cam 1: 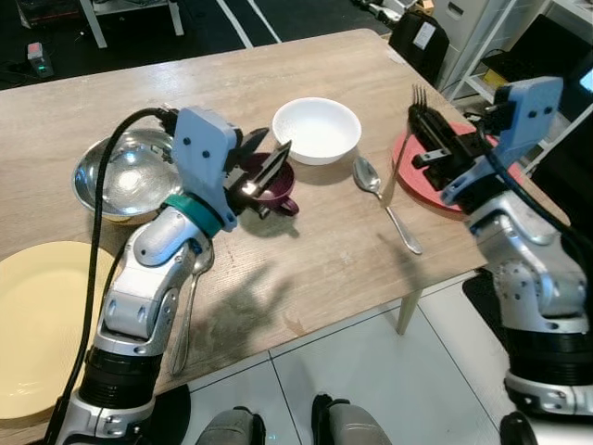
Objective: Setting the table
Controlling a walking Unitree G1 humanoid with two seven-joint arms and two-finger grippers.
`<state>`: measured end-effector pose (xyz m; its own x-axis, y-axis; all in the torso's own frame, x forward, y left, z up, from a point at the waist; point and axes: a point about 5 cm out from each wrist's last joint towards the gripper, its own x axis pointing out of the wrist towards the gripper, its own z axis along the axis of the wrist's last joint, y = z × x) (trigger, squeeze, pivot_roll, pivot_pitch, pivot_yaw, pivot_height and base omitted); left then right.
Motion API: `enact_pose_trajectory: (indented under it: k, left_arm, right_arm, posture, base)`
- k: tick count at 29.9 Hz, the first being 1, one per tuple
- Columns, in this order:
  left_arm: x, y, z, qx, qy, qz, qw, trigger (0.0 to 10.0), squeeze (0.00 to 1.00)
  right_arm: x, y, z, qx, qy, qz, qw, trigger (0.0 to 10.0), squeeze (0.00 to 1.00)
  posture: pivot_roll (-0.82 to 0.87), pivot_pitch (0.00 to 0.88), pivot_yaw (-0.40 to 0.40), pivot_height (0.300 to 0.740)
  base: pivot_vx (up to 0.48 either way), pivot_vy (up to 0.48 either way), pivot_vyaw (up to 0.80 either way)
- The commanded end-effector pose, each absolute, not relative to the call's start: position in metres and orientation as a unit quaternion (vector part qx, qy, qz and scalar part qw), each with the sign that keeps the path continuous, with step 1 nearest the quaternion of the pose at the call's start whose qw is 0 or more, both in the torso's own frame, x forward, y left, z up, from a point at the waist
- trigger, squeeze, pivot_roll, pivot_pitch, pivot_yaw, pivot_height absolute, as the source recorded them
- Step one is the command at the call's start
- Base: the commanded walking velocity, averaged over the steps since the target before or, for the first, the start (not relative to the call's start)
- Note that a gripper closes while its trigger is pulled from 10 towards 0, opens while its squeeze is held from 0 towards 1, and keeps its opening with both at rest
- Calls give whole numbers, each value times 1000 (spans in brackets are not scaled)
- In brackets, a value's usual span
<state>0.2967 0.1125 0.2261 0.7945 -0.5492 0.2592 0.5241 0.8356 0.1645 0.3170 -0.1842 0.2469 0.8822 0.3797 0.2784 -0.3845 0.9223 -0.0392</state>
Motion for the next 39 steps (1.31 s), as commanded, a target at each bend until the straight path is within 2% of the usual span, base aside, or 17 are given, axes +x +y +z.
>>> enact_pose_trajectory:
  k: [1,6,14,20,23,31,35,39]
  left_arm:
    - [295,115,224,46,-141,-281,948,10000,0]
    - [297,119,223,49,-135,-277,950,10000,0]
    - [297,119,220,65,-121,-290,947,10000,0]
    - [295,113,222,77,-113,-326,936,10000,0]
    - [299,108,227,87,-114,-348,926,10000,0]
    - [303,104,224,93,-113,-337,930,10000,0]
    - [308,107,221,96,-111,-304,941,10000,0]
    - [314,115,222,95,-115,-258,955,10000,0]
  right_arm:
    - [316,-191,252,-7,-149,190,970,10000,0]
    - [311,-215,253,-45,-143,166,975,10000,0]
    - [303,-247,236,-59,-111,115,985,10000,0]
    - [297,-254,222,-55,-92,101,989,10000,0]
    - [288,-248,212,-27,-97,99,990,10000,0]
    - [288,-236,202,-4,-93,105,990,10000,0]
    - [295,-212,188,12,-67,98,993,10000,0]
    - [306,-188,152,64,10,48,997,10000,0]
  posture:
    - [47,52,15,740]
    - [41,57,22,740]
    - [44,67,38,740]
    - [48,68,64,740]
    - [39,62,97,740]
    - [42,52,102,740]
    - [44,48,99,740]
    - [53,50,91,740]
  base:
    - [0,0,0]
    - [0,0,0]
    - [0,0,0]
    - [0,0,0]
    - [0,0,0]
    - [0,0,0]
    - [0,0,0]
    - [0,0,0]
